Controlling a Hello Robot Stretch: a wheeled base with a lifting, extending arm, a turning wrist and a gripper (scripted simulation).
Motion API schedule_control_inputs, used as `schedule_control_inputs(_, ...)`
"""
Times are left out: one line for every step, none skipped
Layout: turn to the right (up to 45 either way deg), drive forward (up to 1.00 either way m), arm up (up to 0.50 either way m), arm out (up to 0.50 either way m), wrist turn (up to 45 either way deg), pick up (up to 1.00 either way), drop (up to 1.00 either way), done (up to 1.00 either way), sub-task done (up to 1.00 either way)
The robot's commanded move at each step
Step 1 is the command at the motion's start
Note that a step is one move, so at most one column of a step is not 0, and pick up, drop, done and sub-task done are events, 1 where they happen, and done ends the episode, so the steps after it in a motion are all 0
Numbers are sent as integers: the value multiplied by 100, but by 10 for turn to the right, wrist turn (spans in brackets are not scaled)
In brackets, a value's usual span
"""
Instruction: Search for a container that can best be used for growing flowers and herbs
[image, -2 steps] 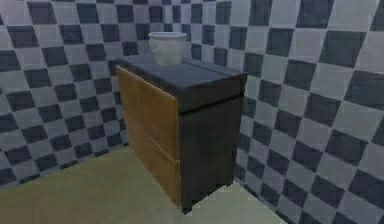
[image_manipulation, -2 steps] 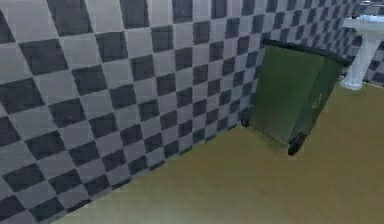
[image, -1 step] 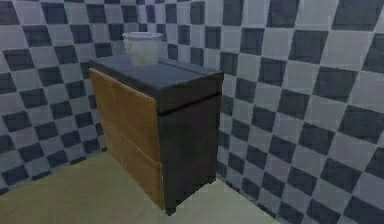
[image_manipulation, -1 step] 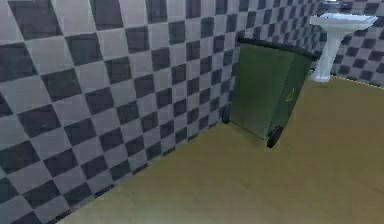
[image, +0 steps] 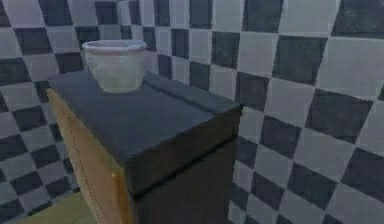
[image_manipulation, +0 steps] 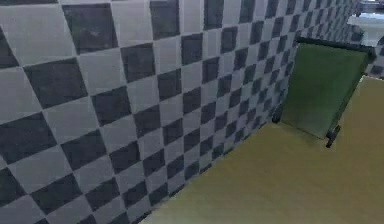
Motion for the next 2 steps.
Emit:
schedule_control_inputs(-180,0,0,0,0,0,0,0,0)
schedule_control_inputs(0,0,0,0,0,0,0,100,0)
